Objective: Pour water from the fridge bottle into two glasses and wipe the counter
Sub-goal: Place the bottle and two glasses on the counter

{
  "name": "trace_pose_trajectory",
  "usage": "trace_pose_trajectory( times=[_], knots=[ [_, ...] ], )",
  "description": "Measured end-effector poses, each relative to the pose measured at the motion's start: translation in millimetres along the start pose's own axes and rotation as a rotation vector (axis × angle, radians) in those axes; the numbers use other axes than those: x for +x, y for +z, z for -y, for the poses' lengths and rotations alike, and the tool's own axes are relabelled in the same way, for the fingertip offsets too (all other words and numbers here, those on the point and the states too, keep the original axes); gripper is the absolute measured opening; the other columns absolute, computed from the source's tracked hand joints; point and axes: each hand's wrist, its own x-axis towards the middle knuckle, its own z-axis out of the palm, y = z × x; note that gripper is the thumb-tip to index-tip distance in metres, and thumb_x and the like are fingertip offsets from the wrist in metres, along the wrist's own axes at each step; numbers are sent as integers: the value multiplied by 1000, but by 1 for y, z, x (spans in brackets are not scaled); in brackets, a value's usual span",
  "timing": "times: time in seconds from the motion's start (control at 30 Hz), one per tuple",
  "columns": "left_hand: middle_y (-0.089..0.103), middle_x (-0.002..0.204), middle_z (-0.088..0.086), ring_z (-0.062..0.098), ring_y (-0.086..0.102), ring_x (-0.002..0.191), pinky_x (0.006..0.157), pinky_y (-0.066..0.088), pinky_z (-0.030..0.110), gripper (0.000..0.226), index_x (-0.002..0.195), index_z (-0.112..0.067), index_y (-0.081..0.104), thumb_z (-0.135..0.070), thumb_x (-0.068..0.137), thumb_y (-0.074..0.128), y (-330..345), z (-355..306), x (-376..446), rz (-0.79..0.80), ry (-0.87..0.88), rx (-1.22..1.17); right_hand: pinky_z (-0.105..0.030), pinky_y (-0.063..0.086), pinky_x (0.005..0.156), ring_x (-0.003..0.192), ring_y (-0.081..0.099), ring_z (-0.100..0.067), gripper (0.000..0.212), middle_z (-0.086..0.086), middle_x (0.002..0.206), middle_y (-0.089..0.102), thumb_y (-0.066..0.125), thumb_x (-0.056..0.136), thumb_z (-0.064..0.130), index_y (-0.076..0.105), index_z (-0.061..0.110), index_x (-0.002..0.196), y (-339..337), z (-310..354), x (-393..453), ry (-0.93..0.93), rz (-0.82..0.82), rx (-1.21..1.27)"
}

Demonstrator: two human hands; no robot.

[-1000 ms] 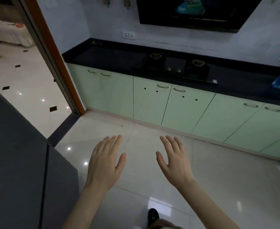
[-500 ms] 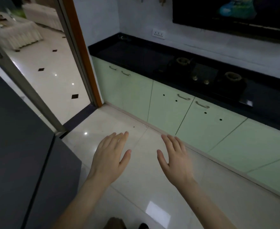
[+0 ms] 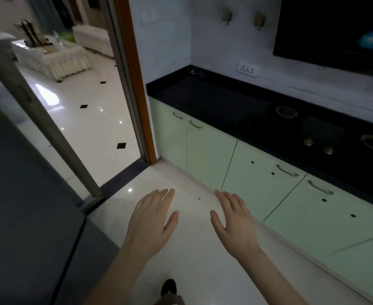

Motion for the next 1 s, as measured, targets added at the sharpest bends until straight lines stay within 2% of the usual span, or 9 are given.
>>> trace_pose_trajectory(
  times=[0.1, 0.33, 0.57, 0.8, 0.9, 1.0],
  knots=[
    [61, 129, 5, 23, 58, 118, 97, 46, 39, 57, 135, -15, 52, -49, 93, 32, -8, 30, 59, -8, 35, -4, -39, 26, 114, 141, 30, -28, 66, -2, 148, 44, 21, 93, 55, 36, 23, 148, 5, 12, 58, 23, -12, -1],
    [63, 119, 4, 21, 60, 107, 92, 44, 32, 49, 129, -13, 54, -41, 91, 39, -23, 76, 188, -100, 130, -44, -44, 37, 109, 137, 38, -28, 60, -1, 143, 50, 27, 94, 52, 41, 23, 145, 9, 27, 173, 75, -103, 29],
    [61, 121, 1, 19, 58, 109, 91, 45, 30, 48, 129, -13, 54, -40, 91, 43, 17, 94, 283, -105, 182, -48, -42, 33, 112, 139, 36, -26, 60, 1, 145, 48, 27, 95, 52, 40, 23, 146, 17, 1, 269, 84, -77, -5],
    [63, 121, -4, 15, 60, 110, 95, 44, 30, 49, 130, -18, 54, -44, 92, 39, 41, 90, 382, -121, 85, -26, -39, 28, 115, 143, 30, -24, 68, 1, 150, 42, 18, 92, 57, 34, 25, 149, 15, -44, 383, 48, 4, -12],
    [63, 122, -6, 14, 59, 111, 95, 45, 31, 49, 131, -19, 54, -45, 93, 37, 37, 90, 430, -153, 41, -43, -38, 30, 111, 139, 36, -25, 64, 0, 146, 47, 22, 94, 55, 38, 23, 147, 7, -57, 432, 8, -6, -20],
    [63, 122, -6, 14, 59, 111, 94, 45, 31, 50, 131, -18, 55, -45, 93, 37, 32, 95, 477, -179, 10, -56, -37, 27, 112, 141, 33, -23, 65, 2, 147, 44, 21, 93, 55, 37, 24, 148, 0, -65, 485, -21, 15, -31]
  ],
)
